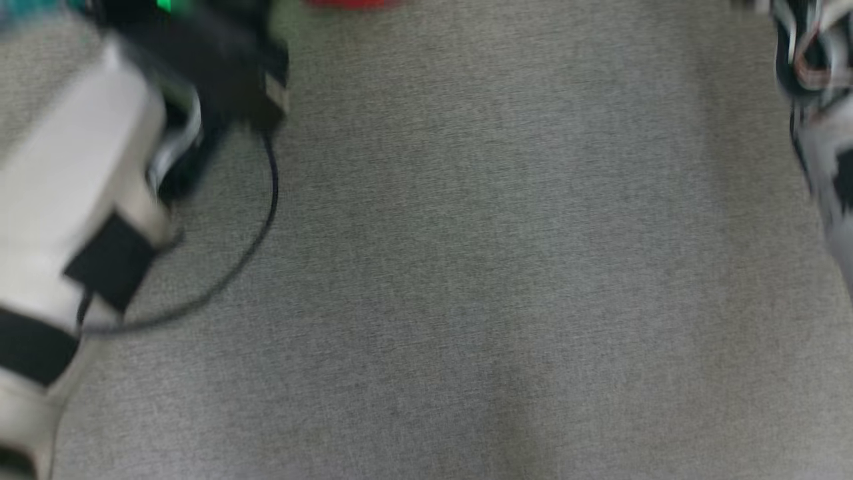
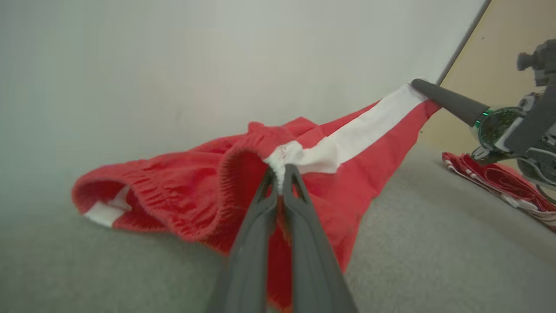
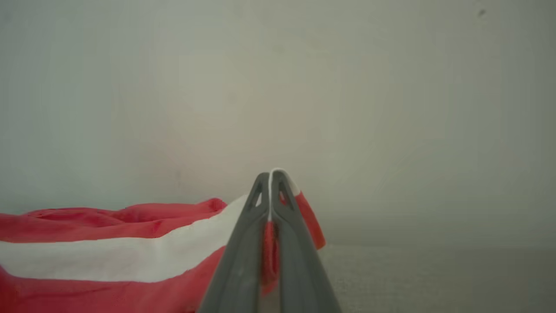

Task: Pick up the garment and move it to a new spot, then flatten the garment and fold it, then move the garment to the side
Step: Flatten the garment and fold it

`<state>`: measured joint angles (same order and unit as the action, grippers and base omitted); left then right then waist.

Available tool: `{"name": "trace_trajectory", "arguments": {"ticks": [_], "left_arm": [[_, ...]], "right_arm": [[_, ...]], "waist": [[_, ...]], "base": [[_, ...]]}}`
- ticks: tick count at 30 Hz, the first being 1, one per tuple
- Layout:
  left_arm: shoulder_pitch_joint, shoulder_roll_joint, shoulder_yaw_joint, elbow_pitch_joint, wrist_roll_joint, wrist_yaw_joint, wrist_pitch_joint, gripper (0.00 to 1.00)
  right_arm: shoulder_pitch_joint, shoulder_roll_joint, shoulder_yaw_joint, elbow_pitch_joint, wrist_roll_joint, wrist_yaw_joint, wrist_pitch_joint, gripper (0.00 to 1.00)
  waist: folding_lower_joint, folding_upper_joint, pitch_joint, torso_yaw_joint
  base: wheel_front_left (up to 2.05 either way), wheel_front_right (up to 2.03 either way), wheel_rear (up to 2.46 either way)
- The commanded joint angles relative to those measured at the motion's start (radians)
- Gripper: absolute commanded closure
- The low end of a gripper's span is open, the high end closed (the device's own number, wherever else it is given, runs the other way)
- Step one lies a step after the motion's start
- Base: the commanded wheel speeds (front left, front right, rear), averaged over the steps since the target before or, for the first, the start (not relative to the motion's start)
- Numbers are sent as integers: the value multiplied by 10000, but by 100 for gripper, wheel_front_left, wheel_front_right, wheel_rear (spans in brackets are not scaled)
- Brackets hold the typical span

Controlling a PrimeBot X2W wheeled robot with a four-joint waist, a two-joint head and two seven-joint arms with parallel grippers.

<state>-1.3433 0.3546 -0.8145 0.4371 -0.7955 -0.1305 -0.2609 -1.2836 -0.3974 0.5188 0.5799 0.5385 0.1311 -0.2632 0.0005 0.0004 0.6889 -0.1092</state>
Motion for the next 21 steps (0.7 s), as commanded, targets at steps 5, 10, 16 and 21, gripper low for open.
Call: {"name": "trace_trajectory", "arguments": {"ticks": [5, 10, 16, 21], "left_arm": [[2039, 1080, -524, -1680, -1113, 3, -34, 100], [3950, 1715, -483, -3229, -1247, 3, -22, 100], [5780, 1959, -552, -4133, -896, 2, -26, 100], [7321, 1763, -259, -4235, -729, 4, -26, 100]], "right_arm": [[2288, -835, -147, -1149, 861, -6, -9, 100], [4495, -1364, -443, -2247, 1358, -8, -11, 100], [6580, -1672, -628, -3006, 1662, -8, -10, 100], [8071, -1785, -709, -3207, 1596, -9, -10, 100]], "waist": [[-5, -4, -893, 373], [-5, -4, -1747, 476], [-5, -4, -2701, 546], [-5, -4, -3720, 573]], "base": [[0, 0, 0], [0, 0, 0], [0, 0, 0], [0, 0, 0]]}}
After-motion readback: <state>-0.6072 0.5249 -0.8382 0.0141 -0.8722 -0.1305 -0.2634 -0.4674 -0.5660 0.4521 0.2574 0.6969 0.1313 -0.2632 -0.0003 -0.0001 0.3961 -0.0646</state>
